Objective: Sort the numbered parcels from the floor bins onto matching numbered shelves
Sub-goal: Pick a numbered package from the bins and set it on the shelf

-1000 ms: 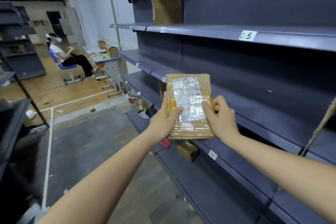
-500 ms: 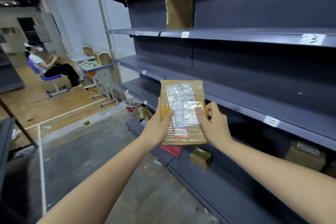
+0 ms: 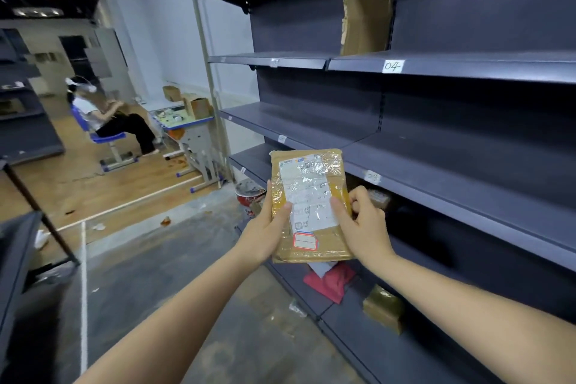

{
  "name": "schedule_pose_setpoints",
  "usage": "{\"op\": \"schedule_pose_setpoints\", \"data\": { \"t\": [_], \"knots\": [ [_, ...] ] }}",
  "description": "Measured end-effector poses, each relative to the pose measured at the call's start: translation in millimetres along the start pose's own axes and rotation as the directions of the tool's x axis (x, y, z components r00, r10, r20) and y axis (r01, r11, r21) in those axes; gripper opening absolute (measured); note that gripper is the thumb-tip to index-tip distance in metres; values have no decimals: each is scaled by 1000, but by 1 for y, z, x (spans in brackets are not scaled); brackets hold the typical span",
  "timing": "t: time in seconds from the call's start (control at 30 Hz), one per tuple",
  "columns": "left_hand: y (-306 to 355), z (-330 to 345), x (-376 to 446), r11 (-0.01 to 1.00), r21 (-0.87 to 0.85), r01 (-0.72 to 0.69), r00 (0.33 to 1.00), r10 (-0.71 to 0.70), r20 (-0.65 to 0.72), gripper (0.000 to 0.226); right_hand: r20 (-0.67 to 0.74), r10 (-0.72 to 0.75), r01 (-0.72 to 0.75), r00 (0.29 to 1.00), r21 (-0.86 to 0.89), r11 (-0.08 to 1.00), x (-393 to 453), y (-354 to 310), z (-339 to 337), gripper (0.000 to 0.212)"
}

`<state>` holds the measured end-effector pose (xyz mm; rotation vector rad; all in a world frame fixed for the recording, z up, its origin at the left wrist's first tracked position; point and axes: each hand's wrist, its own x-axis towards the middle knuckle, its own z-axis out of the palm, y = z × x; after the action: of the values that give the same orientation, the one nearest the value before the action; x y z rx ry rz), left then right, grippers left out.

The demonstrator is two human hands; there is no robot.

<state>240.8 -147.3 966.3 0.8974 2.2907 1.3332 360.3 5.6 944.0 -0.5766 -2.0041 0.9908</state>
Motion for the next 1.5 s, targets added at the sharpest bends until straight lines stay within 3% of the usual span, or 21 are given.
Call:
{"op": "schedule_pose_setpoints", "data": {
  "t": [0.27,0.4,0.7,0.9,1.0,1.1,1.27,1.5],
  "knots": [
    [-44,-40,92,997,12,71,997,-71,-11,56,76,40,-41,996,13,999,71,25,88,34],
    [-74,-54,140,993,-28,113,993,-112,22,50,94,121,-115,988,-62,991,97,42,135,35],
    [-147,-109,256,993,-22,118,969,-111,219,50,2,299,-296,954,-140,945,145,60,248,37],
    [-195,-135,338,991,60,120,927,-134,351,42,-40,494,-494,868,-158,855,169,73,319,23],
    [-210,-133,367,987,125,97,904,-140,404,44,-6,576,-569,817,-170,805,174,84,339,15],
    [-220,-123,400,979,190,78,880,-157,447,50,-12,610,-600,792,-201,774,186,98,353,21],
    [-230,-82,470,989,110,102,852,-144,503,45,-78,630,-631,773,-198,750,220,134,361,31],
    [-230,-16,552,994,99,41,804,-92,588,45,-169,694,-709,700,-49,703,265,186,357,44]
  ]
}}
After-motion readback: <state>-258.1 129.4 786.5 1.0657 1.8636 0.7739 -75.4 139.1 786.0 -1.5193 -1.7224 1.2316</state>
